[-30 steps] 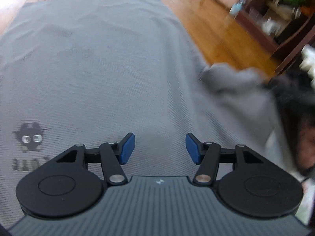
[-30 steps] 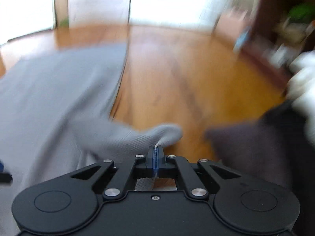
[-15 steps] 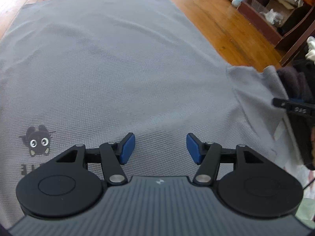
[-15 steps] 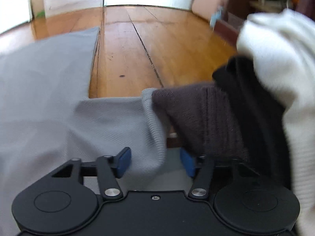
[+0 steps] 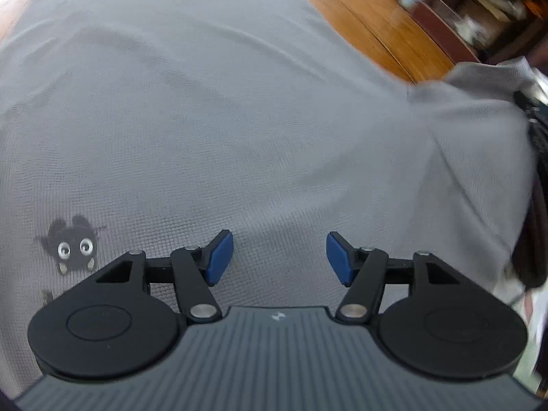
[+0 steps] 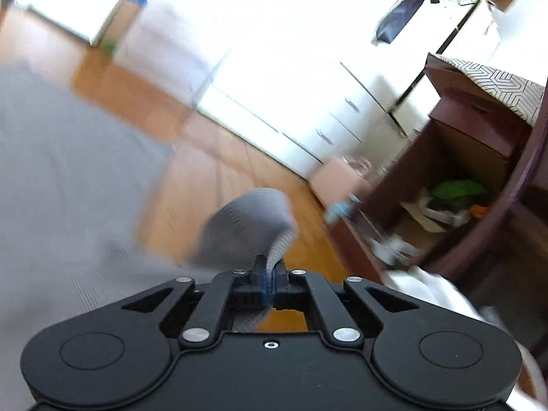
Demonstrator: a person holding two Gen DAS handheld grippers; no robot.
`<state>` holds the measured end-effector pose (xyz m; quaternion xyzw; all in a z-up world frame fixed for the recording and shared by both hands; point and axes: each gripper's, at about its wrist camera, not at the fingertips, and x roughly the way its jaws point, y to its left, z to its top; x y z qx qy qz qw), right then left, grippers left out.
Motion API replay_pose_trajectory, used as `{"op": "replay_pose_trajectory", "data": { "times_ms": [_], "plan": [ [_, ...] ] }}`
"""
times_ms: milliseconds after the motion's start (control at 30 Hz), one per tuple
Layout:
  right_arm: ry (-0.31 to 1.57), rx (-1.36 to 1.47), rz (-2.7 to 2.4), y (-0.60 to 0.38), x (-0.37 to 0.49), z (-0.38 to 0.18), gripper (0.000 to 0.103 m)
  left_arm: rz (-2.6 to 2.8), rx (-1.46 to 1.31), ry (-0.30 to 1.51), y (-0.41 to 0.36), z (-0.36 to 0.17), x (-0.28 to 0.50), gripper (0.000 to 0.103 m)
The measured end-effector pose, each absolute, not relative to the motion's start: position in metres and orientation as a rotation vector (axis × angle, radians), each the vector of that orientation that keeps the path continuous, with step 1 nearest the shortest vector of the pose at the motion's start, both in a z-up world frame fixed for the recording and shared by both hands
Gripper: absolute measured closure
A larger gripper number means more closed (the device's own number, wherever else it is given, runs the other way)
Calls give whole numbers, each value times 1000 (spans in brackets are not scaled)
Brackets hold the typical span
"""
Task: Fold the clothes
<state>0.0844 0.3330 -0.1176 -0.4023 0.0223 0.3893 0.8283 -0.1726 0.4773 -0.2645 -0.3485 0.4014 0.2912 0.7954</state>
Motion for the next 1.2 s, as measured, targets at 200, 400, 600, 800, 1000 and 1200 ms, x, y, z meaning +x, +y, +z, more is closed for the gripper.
{"op": "replay_pose_trajectory", "data": {
  "times_ms": [200,400,600,800,1000,1200],
  "plan": [
    [136,-943,709,334,104,-117,92,613,-744,901,478,-260,-165,43],
    [283,-767,944,334,65,-89,49,718,-773,783,493,-204,-228,41],
    [704,-593,1329,348,30,-105,44,1131,-821,681,501,-181,-368,32],
    [925,-579,1508,367,-18,-146,44,1238,-1091,558,491,-223,-444,33],
    [1018,-602,1784,375,-74,-153,44,1210,-1356,470,491,-263,-484,33],
    [1329,-580,1928,373,-112,-166,44,1017,-1689,147,481,-298,-500,28]
  ]
}}
